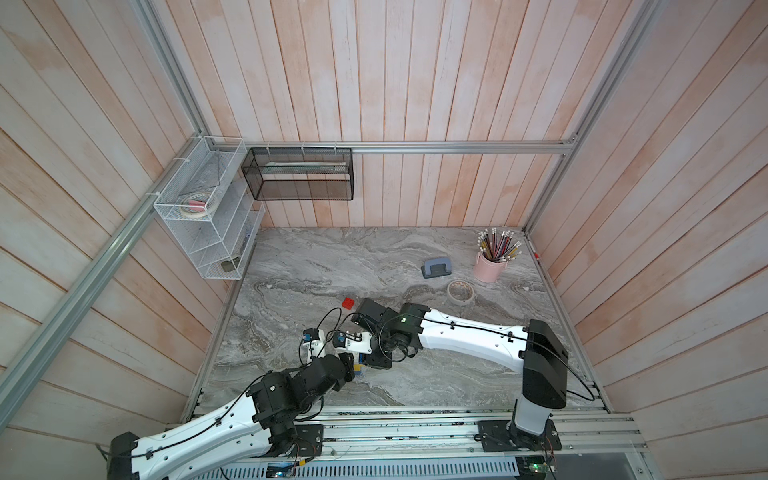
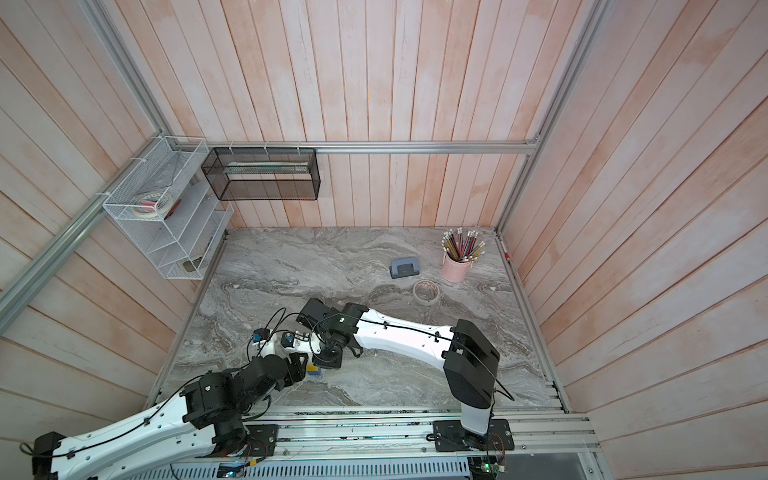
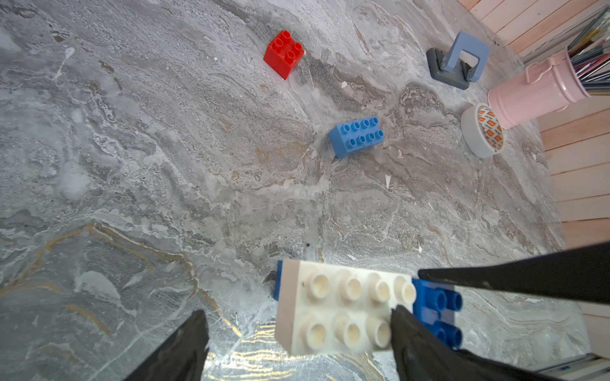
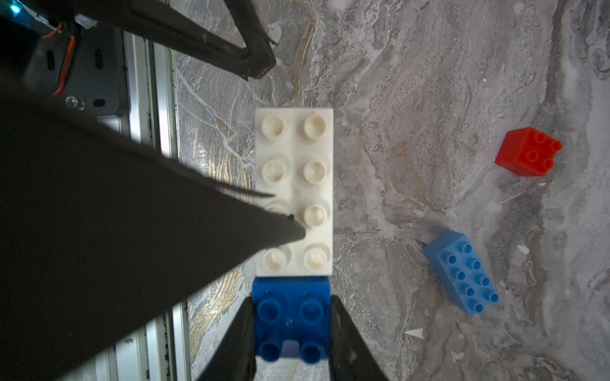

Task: Assemble a spoon with lego
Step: Assemble the lego brick with the lego brick.

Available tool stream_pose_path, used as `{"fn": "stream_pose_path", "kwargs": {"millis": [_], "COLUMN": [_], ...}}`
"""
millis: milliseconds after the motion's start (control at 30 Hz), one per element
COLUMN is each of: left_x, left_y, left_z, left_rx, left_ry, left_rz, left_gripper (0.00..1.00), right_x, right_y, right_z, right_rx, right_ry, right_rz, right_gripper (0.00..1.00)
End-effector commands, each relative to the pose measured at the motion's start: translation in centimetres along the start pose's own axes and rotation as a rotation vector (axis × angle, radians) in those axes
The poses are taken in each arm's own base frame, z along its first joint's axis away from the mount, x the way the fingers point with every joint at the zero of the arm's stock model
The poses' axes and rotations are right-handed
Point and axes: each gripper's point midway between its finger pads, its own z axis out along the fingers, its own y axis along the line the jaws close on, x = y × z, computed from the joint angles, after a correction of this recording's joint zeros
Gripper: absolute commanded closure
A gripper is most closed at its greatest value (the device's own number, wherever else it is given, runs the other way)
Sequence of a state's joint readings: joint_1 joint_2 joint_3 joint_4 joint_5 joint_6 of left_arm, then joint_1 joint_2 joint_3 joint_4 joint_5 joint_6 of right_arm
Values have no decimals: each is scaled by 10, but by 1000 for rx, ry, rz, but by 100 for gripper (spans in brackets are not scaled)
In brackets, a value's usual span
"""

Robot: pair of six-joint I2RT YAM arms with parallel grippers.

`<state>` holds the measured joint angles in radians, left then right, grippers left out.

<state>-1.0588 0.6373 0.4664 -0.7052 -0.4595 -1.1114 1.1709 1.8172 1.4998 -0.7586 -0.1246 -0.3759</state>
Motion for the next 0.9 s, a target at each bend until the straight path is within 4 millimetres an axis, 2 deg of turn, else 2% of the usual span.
{"fn": "stream_pose_path", "kwargs": {"millis": [0,867], "left_x": [9,14], "left_y": [5,10], "left_z": [6,7], "left_rx": [-10,-3], "left_ry": [26,33], "left_rz": [23,28], "left_gripper": [13,13], "right_x": [2,-3], "right_y": [6,9], "right_z": [9,22], "right_rx": [-19,-54], "right_ry": [37,77], "right_rz": [-20,-22], "right_gripper": [84,83]}}
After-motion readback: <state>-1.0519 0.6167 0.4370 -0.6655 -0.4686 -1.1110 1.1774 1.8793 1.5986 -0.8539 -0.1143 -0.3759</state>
